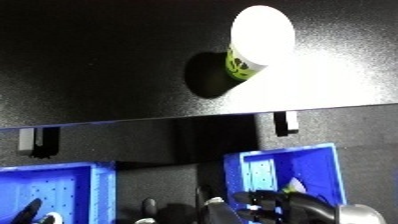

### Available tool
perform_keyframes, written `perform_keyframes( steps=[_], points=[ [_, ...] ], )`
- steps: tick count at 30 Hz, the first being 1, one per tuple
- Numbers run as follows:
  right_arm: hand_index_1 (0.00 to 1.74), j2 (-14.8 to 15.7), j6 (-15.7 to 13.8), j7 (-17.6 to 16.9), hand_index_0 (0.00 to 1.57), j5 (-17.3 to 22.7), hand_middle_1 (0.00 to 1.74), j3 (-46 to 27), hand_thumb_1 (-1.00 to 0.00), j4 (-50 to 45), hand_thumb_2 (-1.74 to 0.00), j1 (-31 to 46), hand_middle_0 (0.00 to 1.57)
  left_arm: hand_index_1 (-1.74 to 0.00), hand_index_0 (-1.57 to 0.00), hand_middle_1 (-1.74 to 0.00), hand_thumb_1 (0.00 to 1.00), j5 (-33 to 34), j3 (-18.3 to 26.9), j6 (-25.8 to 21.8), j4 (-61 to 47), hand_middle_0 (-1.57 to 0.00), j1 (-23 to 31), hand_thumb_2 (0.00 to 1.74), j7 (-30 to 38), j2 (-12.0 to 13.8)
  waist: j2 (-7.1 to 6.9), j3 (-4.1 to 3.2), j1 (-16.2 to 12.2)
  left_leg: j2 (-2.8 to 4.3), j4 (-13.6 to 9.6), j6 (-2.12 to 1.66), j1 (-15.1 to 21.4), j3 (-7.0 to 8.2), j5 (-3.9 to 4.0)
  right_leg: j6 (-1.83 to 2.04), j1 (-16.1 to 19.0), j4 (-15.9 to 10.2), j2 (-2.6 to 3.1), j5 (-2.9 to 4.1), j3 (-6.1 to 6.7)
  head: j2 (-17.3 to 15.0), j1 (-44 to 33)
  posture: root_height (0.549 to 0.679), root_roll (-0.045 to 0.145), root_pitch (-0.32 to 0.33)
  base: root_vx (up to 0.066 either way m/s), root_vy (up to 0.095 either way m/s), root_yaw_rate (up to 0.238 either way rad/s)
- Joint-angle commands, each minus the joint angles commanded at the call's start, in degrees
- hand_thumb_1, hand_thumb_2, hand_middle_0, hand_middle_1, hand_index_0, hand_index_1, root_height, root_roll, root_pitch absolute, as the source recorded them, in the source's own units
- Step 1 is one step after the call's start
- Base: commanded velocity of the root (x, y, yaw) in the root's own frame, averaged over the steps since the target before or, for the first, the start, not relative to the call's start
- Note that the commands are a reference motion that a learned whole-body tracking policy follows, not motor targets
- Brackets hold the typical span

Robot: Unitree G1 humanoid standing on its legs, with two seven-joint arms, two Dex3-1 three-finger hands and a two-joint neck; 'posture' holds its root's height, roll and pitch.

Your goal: Pick up the object and place it into the box

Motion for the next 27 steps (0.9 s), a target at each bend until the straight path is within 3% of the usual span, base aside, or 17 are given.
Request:
perform_keyframes(
  steps=[4, 10, 14, 18, 20, 24, 27],
  points=[
    [0.0, 0.77, -3.93, 0.42, 0.0, 9.33, 0.0, -4.82, 0.0, -6.93, 0.0, -1.36, 0.0, 0.0, 0.0, 0.0, 0.0, 1.19, 0.14, -1.71, 2.23, 0.0, 0.6, 0.0, -0.98, -0.84, -0.01, -0.71, -0.6, 0.53, 0.12, -0.28, -0.12, 0.36, -0.29, 0.05, -0.05, -0.09, 0.06, -0.25, 0.08, 0.6, -0.17, 0.632, 0.021, -0.018, 0.007, 0.007, -0.043],
    [0.0, 4.9, -10.51, -1.5, 0.0, 21.91, 0.0, -11.74, 0.0, -14.04, 0.0, -4.82, 0.0, 0.0, 0.0, 0.0, 0.0, 5.86, -0.59, -3.72, 3.45, 0.0, 1.3, 0.0, -0.73, -3.12, 0.55, -1.3, -1.1, 0.96, 0.71, -0.57, -0.38, 0.73, -0.91, 0.13, -0.03, -0.05, 0.26, -0.53, 0.24, 2.06, 0.91, 0.632, 0.024, -0.016, 0.01, 0.016, -0.023],
    [0.0, 7.74, -14.32, -5.84, 0.0, 26.54, 0.0, -15.9, 0.0, -16.98, 0.0, -7.63, 0.0, 0.0, 0.0, 0.0, 0.0, 6.73, -0.64, -3.07, 4.42, 0.0, 1.67, 0.0, 0.01, -4.32, 1.26, -1.51, -1.42, 1.0, 1.1, -0.68, -0.48, 0.89, -1.15, -0.07, 0.07, -0.04, 0.3, -0.6, 0.39, 2.67, 1.79, 0.632, 0.029, -0.017, 0.016, 0.035, 0.001],
    [0.0, 11.05, -19.54, -13.04, 0.0, 31.76, 0.0, -19.3, 0.0, -19.83, 0.0, -11.04, 0.0, 0.0, 0.0, 0.0, 0.0, 6.49, -0.61, -2.88, 6.11, 0.0, 1.79, 0.0, 0.18, -5.37, 2.0, -1.62, -1.74, 0.83, 0.94, -0.82, -0.4, 1.16, -1.12, -0.38, 0.14, -0.3, 0.42, -0.64, 0.7, 3.06, 3.54, 0.633, 0.036, -0.017, 0.016, 0.049, -0.007],
    [0.0, 12.27, -23.81, -17.67, 0.0, 30.69, 0.0, -20.72, 0.0, -20.45, 0.0, -12.5, 0.0, 0.0, 0.0, 0.0, 0.0, 5.89, -0.51, -2.62, 6.24, 0.0, 1.84, 0.0, 0.01, -5.8, 2.39, -1.55, -1.86, 0.72, 1.1, -0.89, -0.49, 1.33, -1.21, -0.52, 0.08, -0.21, 0.43, -0.73, 0.9, 3.06, 4.01, 0.633, 0.04, -0.017, 0.014, 0.062, -0.006],
    [0.0, 11.13, -33.44, -29.77, 0.0, 18.64, 0.0, -22.8, 0.0, -18.66, 0.0, -13.49, 0.0, 0.0, 0.0, 0.0, 0.0, 4.9, -0.51, -1.59, 4.75, 0.0, 2.64, 0.0, 0.39, -6.61, 3.07, -1.14, -2.16, 0.58, 1.43, -0.9, -0.38, 1.67, -1.36, -0.87, 0.04, 0.02, 0.5, -0.82, 1.4, 3.75, 3.6, 0.633, 0.047, -0.021, 0.014, 0.06, -0.014],
    [0.0, 8.83, -34.97, -38.56, 0.0, 7.84, 0.0, -23.15, 0.0, -16.44, 0.0, -13.35, 0.0, 0.0, 0.0, 0.0, 0.0, 4.5, -0.76, -1.48, 3.66, 0.0, 3.74, 0.0, 0.93, -7.39, 3.29, -0.81, -2.35, 0.41, 1.11, -0.78, 0.02, 1.81, -1.19, -1.1, 0.2, -0.19, 0.69, -0.74, 1.74, 4.45, 3.29, 0.634, 0.05, -0.024, 0.01, 0.04, -0.03]
  ],
)
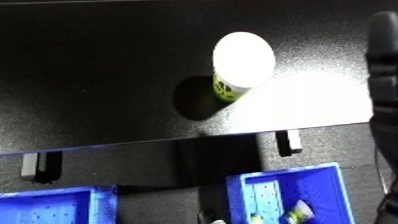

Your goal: Pick up the object and place it into the box

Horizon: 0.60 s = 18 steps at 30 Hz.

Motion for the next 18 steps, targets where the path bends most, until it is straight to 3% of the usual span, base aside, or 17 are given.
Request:
perform_keyframes(
  steps=[3, 6, 12, 18],
  points=[
    [0.0, -2.19, 3.03, -7.82, 0.0, -9.03, 0.0, 1.25, 0.0, 1.29, 0.0, -0.7, 0.0, 0.0, 0.0, 0.0, 0.0, -0.15, -0.23, -0.18, -0.68, 0.0, 0.53, 0.0, 0.47, -0.54, -0.06, 0.29, 0.04, -0.17, -0.46, 0.1, 0.28, -0.02, 0.31, -0.23, 0.04, -0.3, 0.27, 0.09, 0.23, 0.23, 0.33, 0.634, 0.051, -0.025, -0.003, 0.017, -0.027],
    [0.0, -4.3, 6.75, -13.06, 0.0, -13.88, 0.0, 3.13, 0.0, 2.27, 0.0, -1.94, 0.0, 0.0, 0.0, 0.0, 0.0, -0.15, -0.63, -0.47, -1.02, 0.0, 0.56, 0.0, 0.75, -0.74, -0.23, 0.47, 0.3, -0.3, -0.82, 0.19, 0.45, -0.14, 0.6, -0.46, 0.15, -0.53, 0.47, 0.12, 0.28, 0.34, 0.88, 0.634, 0.051, -0.026, -0.003, -0.001, 0.0],
    [0.0, -7.16, 13.11, -19.11, 0.0, -16.32, 0.0, 6.75, 0.0, 7.01, 0.0, -5.59, 0.0, 0.0, 0.0, 0.0, 0.0, 0.18, -2.09, -0.24, -2.03, 0.0, -0.23, 0.0, 1.34, -0.88, -0.17, 0.51, 1.4, -0.6, -1.16, 0.36, 0.66, -0.55, 0.81, -0.83, 0.53, -0.57, 0.31, -0.1, 0.07, 0.02, 3.73, 0.634, 0.051, -0.032, 0.004, -0.009, 0.052],
    [0.0, -8.56, 19.32, -22.2, 0.0, -18.25, 0.0, 11.8, 0.0, 12.9, 0.0, -11.35, 0.0, 0.0, 0.0, 0.0, 0.0, 1.17, -3.46, 0.83, -2.51, 0.0, -1.32, 0.0, 1.84, -0.75, 0.29, 0.53, 2.99, -1.08, -1.36, 0.48, 0.79, -1.2, 0.99, -1.17, 0.8, -0.45, -0.02, -0.32, -0.31, 0.27, 7.04, 0.633, 0.051, -0.036, 0.009, -0.017, 0.081]
  ],
)
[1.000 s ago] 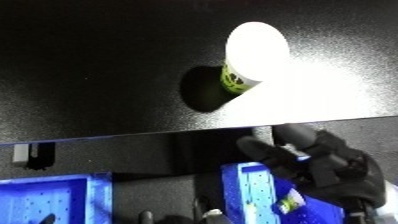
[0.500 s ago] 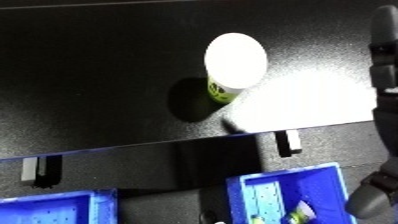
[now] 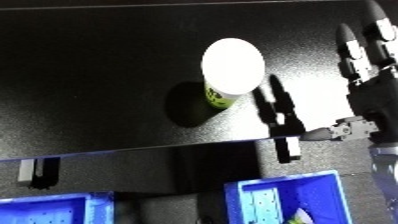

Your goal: Pick up the object and place it into the box

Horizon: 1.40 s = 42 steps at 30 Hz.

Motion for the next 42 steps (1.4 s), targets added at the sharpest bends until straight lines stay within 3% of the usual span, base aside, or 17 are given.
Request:
perform_keyframes(
  steps=[11, 20, 28, 35, 42],
  points=[
    [0.0, -0.34, 7.0, 1.46, 0.0, 1.19, 0.0, 7.82, 0.0, 9.47, 0.0, -9.13, 0.0, 0.0, 0.0, 0.0, 0.0, 0.9, -1.77, 1.18, 0.04, 0.0, -1.45, 0.0, 0.16, 0.08, 0.79, 0.06, 1.95, -0.57, 0.59, 0.15, -0.41, -0.88, 0.03, -0.61, -0.27, 0.93, -0.51, -0.42, -0.36, 0.3, 5.72, 0.631, 0.053, -0.042, 0.012, -0.001, 0.062],
    [0.0, 0.77, 10.5, 3.5, 0.0, 1.11, 0.0, 12.6, 0.0, 12.7, 0.0, -14.75, 0.0, 0.0, 0.0, 0.0, 0.0, 1.19, -2.53, 2.4, -0.45, 0.0, -1.94, 0.0, 0.24, -0.15, 1.29, 0.09, 3.06, -1.05, 0.74, 0.24, -0.64, -1.21, 0.07, -0.86, -0.58, 1.46, -0.78, -0.61, -0.37, 0.6, 9.62, 0.63, 0.055, -0.041, 0.016, 0.012, 0.047],
    [0.7, 2.74, 12.42, 5.06, 0.63, 1.1, 0.7, 15.42, -0.4, 11.84, -0.7, -17.12, 0.63, 0.0, 0.0, 0.0, 0.0, 1.42, -3.03, 3.19, -1.18, 0.0, -2.22, 0.0, 0.47, -0.54, 1.43, 0.03, 3.58, -1.31, 0.66, 0.23, -0.63, -1.39, 0.06, -0.9, -0.7, 1.66, -0.95, -0.76, -0.34, 0.61, 11.54, 0.63, 0.058, -0.041, 0.016, 0.007, 0.032],
    [1.3, 3.89, 13.74, 4.44, 1.18, 0.72, 1.3, 16.14, -0.75, 10.83, -1.3, -17.24, 1.18, 0.0, 0.0, 0.0, 0.0, 1.32, -3.25, 3.72, -1.51, 0.0, -2.65, 0.0, 1.1, -0.99, 1.46, 0.07, 3.46, -1.39, 0.66, 0.17, -0.69, -1.26, 0.03, -0.87, -0.95, 1.78, -0.93, -0.79, -0.17, 1.27, 12.99, 0.63, 0.06, -0.039, 0.005, 0.004, 0.011],
    [1.3, 3.41, 12.98, 3.08, 1.18, 1.35, 1.3, 15.34, -0.75, 10.13, -1.3, -16.18, 1.18, 0.0, 0.0, 0.0, 0.0, 1.26, -3.02, 3.32, -1.24, 0.0, -2.06, 0.0, 0.88, -1.24, 1.49, 0.1, 2.88, -1.17, 0.7, 0.15, -0.65, -0.9, -0.13, -0.79, -1.16, 1.63, -0.77, -0.64, 0.21, 2.01, 16.53, 0.63, 0.061, -0.036, -0.001, 0.007, -0.043]
  ],
)
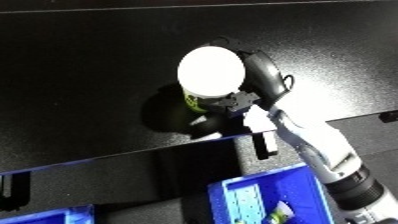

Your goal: Pick up the object and place it into the box

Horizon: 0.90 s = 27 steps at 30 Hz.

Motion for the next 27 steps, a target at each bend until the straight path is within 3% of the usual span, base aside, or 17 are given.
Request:
perform_keyframes(
  steps=[8, 13, 21, 27],
  points=[
    [1.3, -1.62, -7.21, -2.05, 1.18, -1.18, 1.3, -5.2, -0.75, -5.89, -1.3, 4.57, 1.18, 0.0, 0.0, 0.0, 0.0, -0.68, 0.81, -1.83, 0.86, 0.0, 1.34, 0.0, -0.78, -0.82, 0.02, 0.11, -2.11, 0.38, -0.85, -0.23, 0.46, 1.14, -0.3, 0.67, -0.28, -1.57, 0.77, 0.9, 1.3, 2.47, 3.96, 0.633, 0.063, -0.025, 0.001, 0.045, -0.119],
    [1.3, -2.62, -10.38, -5.5, 1.18, -4.57, 1.3, -10.87, -0.75, -12.07, -1.3, 10.4, 1.18, 0.0, 0.0, 0.0, 0.0, -1.62, 1.99, -2.78, 0.68, 0.0, 2.06, 0.0, -0.7, -1.61, -0.04, 0.4, -4.55, 0.89, -0.38, -0.25, 0.51, 2.57, -1.16, 1.0, -0.87, -2.01, 1.52, 1.31, 2.43, 4.04, 5.94, 0.634, 0.063, -0.017, -0.023, 0.071, -0.154],
    [1.3, -5.11, -13.67, -8.65, 1.18, -7.3, 1.3, -19.45, -0.75, -17.37, -1.3, 20.64, 1.18, 0.0, 0.0, 0.0, 0.0, -3.89, 3.46, -4.12, 0.89, 0.0, 3.13, 0.0, -0.9, -2.7, 0.28, 0.87, -9.1, 1.68, -0.68, 0.04, 1.82, 5.31, -2.29, 0.99, -1.29, -2.28, 2.94, 1.3, 4.38, 5.88, 10.59, 0.634, 0.064, -0.008, -0.023, 0.089, -0.199],
    [1.3, -6.29, -17.48, -9.9, 1.18, -8.55, 1.3, -25.76, -0.75, -18.18, -1.3, 28.12, 1.18, 0.0, 0.0, 0.0, 0.0, -6.06, 4.44, -5.22, 2.23, 0.0, 3.56, 0.0, -2.03, -3.42, 1.13, 1.02, -12.71, 1.42, -1.74, 0.22, 3.35, 7.16, -2.88, 0.95, -1.42, -2.75, 4.13, 1.18, 6.01, 7.74, 14.05, 0.635, 0.068, -0.002, 0.001, 0.111, -0.211]
  ],
)
